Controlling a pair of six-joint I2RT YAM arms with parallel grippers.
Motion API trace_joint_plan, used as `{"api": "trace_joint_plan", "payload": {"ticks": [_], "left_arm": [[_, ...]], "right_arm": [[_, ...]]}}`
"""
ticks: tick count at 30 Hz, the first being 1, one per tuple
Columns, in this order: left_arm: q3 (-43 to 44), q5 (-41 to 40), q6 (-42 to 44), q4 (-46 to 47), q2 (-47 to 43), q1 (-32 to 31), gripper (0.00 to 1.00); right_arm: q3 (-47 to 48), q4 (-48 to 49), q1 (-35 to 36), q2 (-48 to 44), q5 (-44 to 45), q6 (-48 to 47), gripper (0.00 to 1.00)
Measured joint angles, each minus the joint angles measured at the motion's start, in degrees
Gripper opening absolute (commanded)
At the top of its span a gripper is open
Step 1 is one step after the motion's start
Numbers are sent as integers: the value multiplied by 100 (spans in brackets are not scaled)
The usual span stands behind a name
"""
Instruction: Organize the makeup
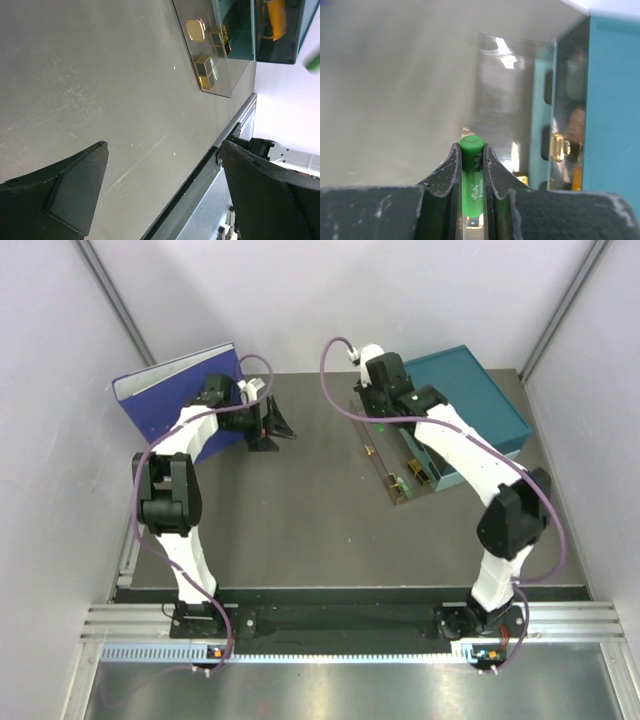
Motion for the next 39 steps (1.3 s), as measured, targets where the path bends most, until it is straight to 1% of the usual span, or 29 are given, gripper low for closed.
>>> {"api": "trace_joint_plan", "payload": {"ticks": [6,9,11,13,14,15,16,17,19,20,23,24,25,27,31,32,34,35,36,37,39], "left_arm": [[-98,-44,94,168,0,-262,99],[9,-116,299,105,37,-634,99],[260,-221,492,-20,164,-951,99],[619,-374,695,-144,354,-1309,99],[772,-435,763,-195,444,-1451,99],[892,-476,813,-229,518,-1596,99],[966,-501,831,-238,568,-1694,99],[1038,-511,837,-251,629,-1784,99],[1156,-514,815,-225,763,-1873,99],[1196,-501,761,-173,820,-1878,98],[1235,-461,446,120,977,-1851,96],[1235,-455,363,225,1012,-1849,96],[1248,-448,247,339,1078,-1847,93],[1259,-446,11,570,1182,-1843,92],[1259,-398,-411,973,1316,-1845,82],[1257,-356,-540,1128,1349,-1849,75],[1259,-262,-826,1464,1438,-1851,68],[1259,-210,-1010,1659,1502,-1853,61],[1259,-160,-1185,1840,1576,-1856,58],[1259,-120,-1384,2015,1661,-1860,51],[1257,-61,-1753,2411,1829,-1862,39]], "right_arm": [[-2,4,-573,914,7,-55,0],[-2,9,-728,1274,22,-98,0],[0,15,-791,1445,63,-111,0],[0,22,-826,1561,90,-129,4],[20,9,-839,1635,96,-131,9],[35,17,-848,1685,96,-129,12],[83,2,-852,1740,109,-129,22],[138,4,-857,1792,111,-129,34],[219,15,-866,1845,111,-92,45],[223,17,-874,1845,74,-90,55],[223,26,-922,1843,-151,-2,76],[210,48,-951,1827,-240,13,78],[205,50,-979,1805,-295,33,79],[219,44,-1038,1742,-326,55,79],[402,-28,-1167,1672,-328,114,75],[407,-13,-1193,1628,-337,142,70],[407,-22,-1281,1497,-398,216,58],[407,-13,-1344,1408,-369,223,25],[407,-2,-1453,1300,-398,223,7],[407,13,-1589,1180,-540,201,0],[407,103,-1928,920,-629,238,0]]}}
